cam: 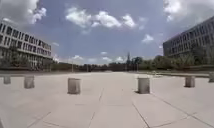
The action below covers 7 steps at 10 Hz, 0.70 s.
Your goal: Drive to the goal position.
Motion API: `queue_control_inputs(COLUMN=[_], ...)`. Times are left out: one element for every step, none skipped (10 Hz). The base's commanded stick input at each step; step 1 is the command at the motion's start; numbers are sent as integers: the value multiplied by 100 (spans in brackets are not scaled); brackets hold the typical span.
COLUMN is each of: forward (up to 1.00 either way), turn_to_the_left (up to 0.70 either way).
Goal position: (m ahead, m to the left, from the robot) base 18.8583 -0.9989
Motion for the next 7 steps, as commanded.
queue_control_inputs(forward=[70,70,70,70,70,70,70], turn_to_the_left=[0,0,0,0,0,0,0])
